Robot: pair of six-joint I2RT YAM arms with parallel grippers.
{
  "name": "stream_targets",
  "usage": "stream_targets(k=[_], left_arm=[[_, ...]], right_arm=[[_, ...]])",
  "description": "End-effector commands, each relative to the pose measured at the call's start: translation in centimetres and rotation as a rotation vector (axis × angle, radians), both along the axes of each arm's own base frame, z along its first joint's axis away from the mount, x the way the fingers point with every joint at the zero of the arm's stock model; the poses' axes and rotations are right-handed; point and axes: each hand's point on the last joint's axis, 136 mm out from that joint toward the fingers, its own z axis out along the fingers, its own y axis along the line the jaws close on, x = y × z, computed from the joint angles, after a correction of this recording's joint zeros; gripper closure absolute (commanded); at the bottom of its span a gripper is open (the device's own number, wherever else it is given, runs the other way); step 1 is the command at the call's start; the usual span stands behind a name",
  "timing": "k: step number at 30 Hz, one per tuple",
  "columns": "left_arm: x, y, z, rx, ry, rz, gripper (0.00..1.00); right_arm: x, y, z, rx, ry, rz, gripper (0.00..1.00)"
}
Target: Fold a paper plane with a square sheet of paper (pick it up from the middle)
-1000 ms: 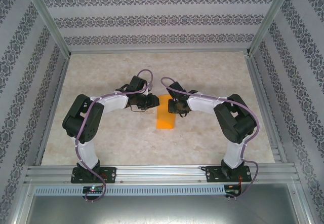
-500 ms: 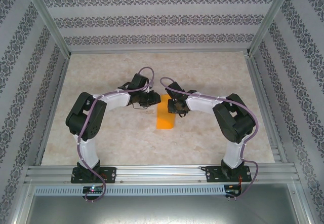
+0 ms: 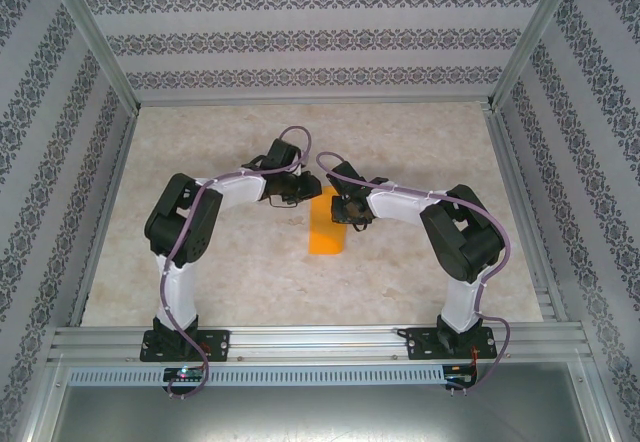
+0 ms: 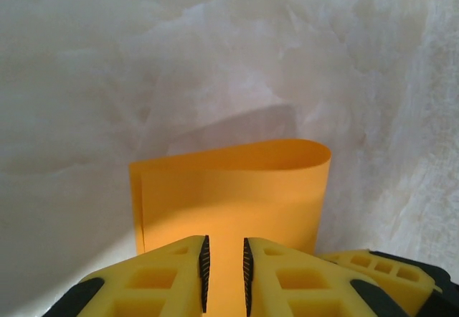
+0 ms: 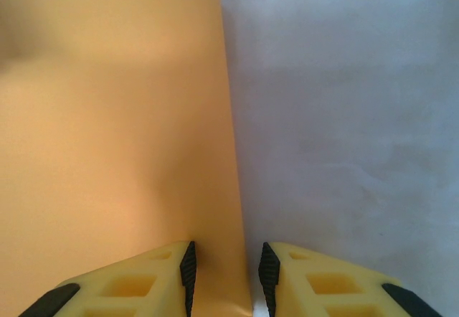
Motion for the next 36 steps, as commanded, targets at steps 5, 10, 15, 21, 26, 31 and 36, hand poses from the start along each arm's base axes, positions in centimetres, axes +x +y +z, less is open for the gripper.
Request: stream_targets(k=[5,10,15,21,26,31,36], left_arm=[[1.0,-0.4,-0.6,0.014,0.001,-0.020,0.77],[1.1,-0.1,-1.5,0.026,0.019,-0.027,0.77],[1.3,0.0,-1.9,0.035,0.025,-0.037,0.77],[1.3,0.1,-2.0,0.033,0.031,-0.044,0.77],[1.5,0.0,-1.2,0.021,0.018,-0.048,0.77],[1.3,0.2,-2.1,0.032,0.042,-0.060,0.77],[0.8,0.4,-3.2,0.051,0.059,-0.075,0.77]], right_arm=[[-2.3,-1.9,-3.2,-0.084,0.100,-0.034,0.66],[-2.3,-1.9,-3.4,-0.082,0.105,-0.041,0.66],[-2.3,-1.9,-3.6,-0.084,0.107,-0.044,0.66],[-2.2,-1.8,-3.6,-0.096,0.107,-0.036,0.65],[-2.1,-1.7,-3.7,-0.104,0.106,-0.025,0.64],[-1.7,-1.3,-3.0,-0.086,0.091,-0.020,0.63],[-1.6,-0.9,-2.0,-0.048,0.075,-0.021,0.61]])
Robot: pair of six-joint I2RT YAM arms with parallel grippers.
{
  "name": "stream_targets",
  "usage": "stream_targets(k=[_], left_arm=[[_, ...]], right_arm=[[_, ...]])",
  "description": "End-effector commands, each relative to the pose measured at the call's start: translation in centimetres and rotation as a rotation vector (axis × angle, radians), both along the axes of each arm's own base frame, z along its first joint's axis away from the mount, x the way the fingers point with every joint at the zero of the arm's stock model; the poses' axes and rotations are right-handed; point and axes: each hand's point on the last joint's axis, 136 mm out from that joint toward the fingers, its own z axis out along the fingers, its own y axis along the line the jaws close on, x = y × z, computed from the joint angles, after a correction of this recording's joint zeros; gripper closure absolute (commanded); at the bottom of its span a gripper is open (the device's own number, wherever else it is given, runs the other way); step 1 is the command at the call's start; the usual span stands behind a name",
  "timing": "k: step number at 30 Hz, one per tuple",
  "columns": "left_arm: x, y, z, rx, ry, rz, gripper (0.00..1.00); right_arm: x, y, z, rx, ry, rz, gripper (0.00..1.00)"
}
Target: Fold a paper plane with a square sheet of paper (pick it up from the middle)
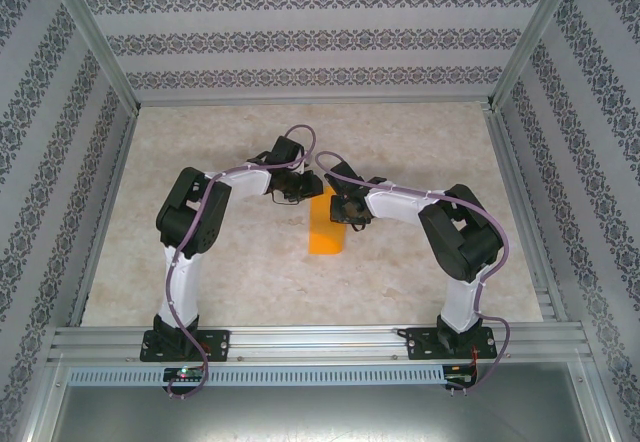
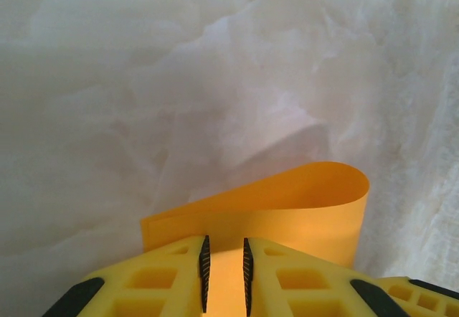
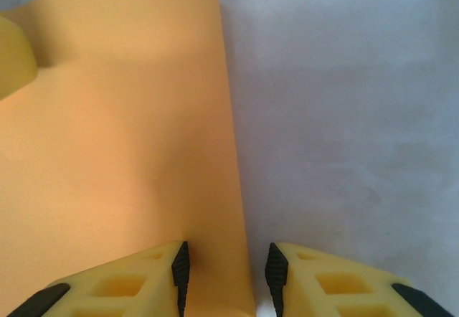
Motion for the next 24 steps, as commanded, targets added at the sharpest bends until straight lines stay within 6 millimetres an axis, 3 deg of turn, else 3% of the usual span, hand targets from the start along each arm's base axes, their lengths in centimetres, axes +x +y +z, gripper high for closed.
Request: stream_targets(k=[1,9,24], left_arm=[[-0.3,0.6,-1.2,0.024,0.033,-0.025,0.77],[-0.4,0.8,-1.7,0.032,0.042,-0.031,0.77],[-0.4,1.4,-1.9,0.062,0.041,-0.040,0.77]], right_arm=[[-1.6,-1.0,-1.7,-0.032,0.071,-0.003,0.60],[-0.8,0.1,1.1,0.135,0.029,0.002,0.55],[-1.2,0.3,3.1,0.382,0.021,-0.011,0.55]])
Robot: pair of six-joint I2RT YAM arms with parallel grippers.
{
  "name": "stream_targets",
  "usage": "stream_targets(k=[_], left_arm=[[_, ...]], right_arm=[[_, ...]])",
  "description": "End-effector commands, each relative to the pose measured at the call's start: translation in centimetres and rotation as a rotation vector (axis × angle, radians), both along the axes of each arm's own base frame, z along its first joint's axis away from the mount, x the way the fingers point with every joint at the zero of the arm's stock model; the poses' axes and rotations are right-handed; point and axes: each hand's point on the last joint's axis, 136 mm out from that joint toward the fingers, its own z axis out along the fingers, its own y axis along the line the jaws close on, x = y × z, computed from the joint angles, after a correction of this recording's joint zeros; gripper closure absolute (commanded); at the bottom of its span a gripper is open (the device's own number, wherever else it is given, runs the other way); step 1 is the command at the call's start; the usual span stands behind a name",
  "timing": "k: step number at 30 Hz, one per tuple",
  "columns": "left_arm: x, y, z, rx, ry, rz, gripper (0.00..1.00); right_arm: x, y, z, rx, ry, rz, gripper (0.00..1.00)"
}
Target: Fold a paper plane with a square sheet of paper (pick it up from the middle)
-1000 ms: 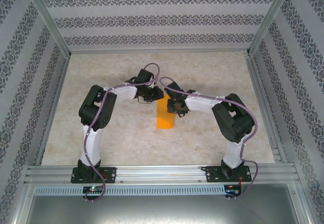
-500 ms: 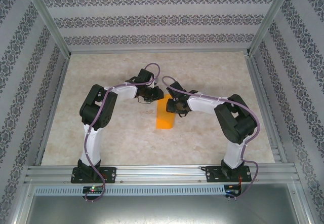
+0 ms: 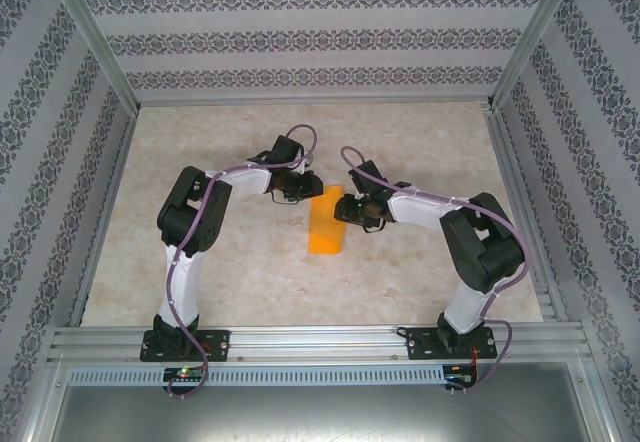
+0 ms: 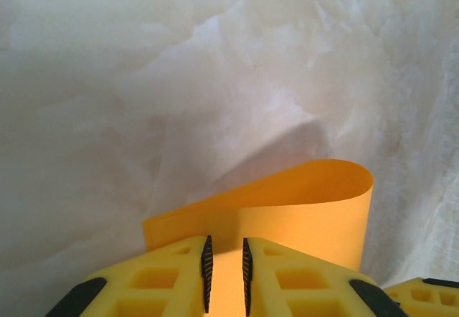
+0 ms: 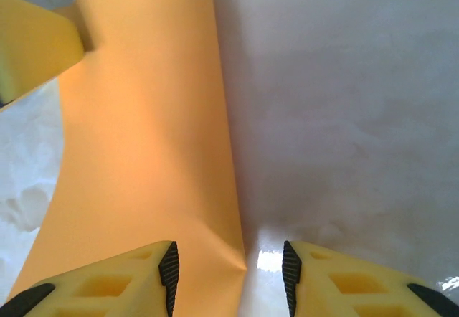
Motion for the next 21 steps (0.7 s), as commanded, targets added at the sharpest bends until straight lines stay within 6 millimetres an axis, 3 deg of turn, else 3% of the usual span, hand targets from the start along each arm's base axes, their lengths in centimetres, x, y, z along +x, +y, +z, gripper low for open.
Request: stream_targets(k=[1,8,21], left_arm=[[-0.5,1.5,-2.0,0.064,0.054,0.000,0.77],[-0.7,1.7,-2.3,0.072,0.061,-0.002,0.77],[-1.0,1.9,-3.0,0.079,0.076,-0.004,0.77]], right_arm=[[0.0,1.0,1.5,0.121,-0.013,0.000,0.56],[-1.5,2.2,2.6,0.196,0.015,0.029,0.58],[-3.2,4.1,1.9,0.227,0.062,0.047,0.59]])
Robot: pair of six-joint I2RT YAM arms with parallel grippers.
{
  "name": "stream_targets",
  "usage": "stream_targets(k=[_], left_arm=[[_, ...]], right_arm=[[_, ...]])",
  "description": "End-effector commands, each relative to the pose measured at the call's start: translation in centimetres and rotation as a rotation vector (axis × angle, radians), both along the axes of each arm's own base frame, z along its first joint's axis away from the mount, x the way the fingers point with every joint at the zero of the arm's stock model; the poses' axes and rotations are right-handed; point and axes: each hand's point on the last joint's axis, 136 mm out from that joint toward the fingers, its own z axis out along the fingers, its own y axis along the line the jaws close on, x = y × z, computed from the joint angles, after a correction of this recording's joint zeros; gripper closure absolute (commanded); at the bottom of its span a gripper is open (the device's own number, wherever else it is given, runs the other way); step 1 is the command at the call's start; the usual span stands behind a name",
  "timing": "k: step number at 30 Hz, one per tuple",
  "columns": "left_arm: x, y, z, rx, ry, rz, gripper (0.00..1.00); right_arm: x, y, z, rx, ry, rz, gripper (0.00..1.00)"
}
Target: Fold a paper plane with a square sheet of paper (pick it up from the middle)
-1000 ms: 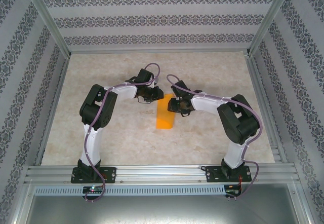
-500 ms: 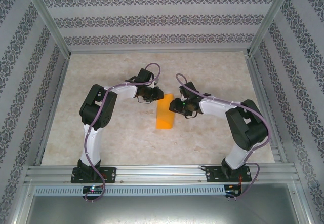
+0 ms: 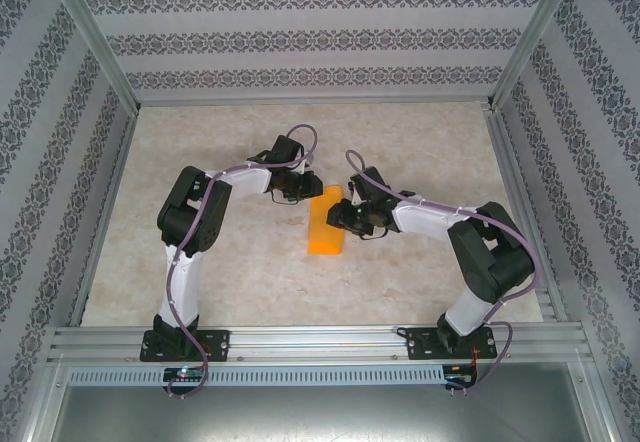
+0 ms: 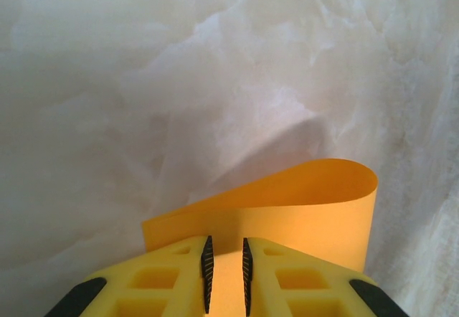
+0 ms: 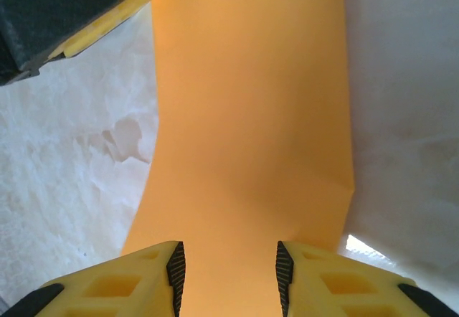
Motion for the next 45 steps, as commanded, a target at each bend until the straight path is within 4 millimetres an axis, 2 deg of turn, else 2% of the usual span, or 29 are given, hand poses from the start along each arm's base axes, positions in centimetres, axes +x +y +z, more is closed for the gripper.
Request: stream_targets(k=[1,20,36,41,45], left_arm=[[-1.0,1.8,-2.9,0.070,0.079,0.006,0.77],[-1.2,2.0,-3.5,0.072,0.092,0.002,0.77],[-1.1,1.9,-3.3,0.062,0.091,0.000,0.77],[-0.6,1.5,-2.0,0.038,0.068,-0.002,0.76],[0.2,1.0,0.6,-0.003,0.024,-0.002,0.72]], right_arm=[[-0.3,0.9,0.0,0.030,0.007,0.006,0.59],[-1.0,2.6,-2.4,0.009,0.044,0.048,0.59],[-1.1,2.9,-2.7,-0.028,0.042,0.076,0.59],[-1.7,2.2,-3.4,-0.067,0.060,0.081,0.59],[-1.9,1.7,-3.7,-0.094,0.062,0.087,0.59]])
